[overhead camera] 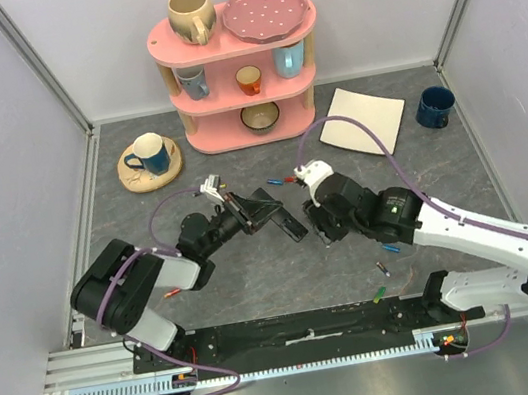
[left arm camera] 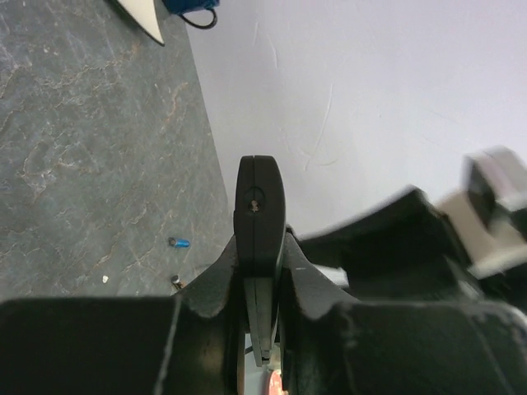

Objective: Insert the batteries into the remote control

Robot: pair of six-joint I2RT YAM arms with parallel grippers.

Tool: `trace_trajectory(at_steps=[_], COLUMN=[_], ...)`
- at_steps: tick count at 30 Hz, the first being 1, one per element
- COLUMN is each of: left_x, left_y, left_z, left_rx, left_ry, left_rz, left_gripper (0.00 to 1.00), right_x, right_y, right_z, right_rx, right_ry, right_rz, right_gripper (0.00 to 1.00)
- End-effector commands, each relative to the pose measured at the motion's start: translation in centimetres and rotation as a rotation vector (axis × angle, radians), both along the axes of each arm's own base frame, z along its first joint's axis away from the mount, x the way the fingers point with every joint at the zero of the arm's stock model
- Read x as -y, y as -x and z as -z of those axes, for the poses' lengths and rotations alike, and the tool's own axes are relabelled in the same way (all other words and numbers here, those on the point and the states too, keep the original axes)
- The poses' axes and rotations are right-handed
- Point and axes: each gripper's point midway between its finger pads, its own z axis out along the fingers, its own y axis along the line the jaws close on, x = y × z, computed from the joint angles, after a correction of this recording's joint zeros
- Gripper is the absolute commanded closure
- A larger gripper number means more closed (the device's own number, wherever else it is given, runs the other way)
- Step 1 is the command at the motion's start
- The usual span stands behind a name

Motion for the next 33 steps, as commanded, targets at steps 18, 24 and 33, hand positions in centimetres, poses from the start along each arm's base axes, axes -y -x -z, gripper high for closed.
trace_trajectory(at_steps=[18, 24, 33], left_x=[-5.9, -6.6, -7.6], left_y=[6.5, 7.5, 8.4], left_z=[-6.2, -5.7, -6.0], left_rx=[0.295, 0.314, 0.383], left_ry=[-0.128, -0.102, -0.113], left_rz=[0.000, -0.012, -0.043], left_gripper=[0.98, 0.98, 0.98], right_x=[5.5, 6.3, 6.4], right_y=[-8.6, -9.8, -10.1], right_z=[12.9, 14.6, 16.2], right_rx=[-0.140, -0.172, -0.217], right_ry=[0.141, 0.176, 0.195], right_rz=[0.338, 0.379, 0.395], right_gripper=[0.54, 0.54, 0.48])
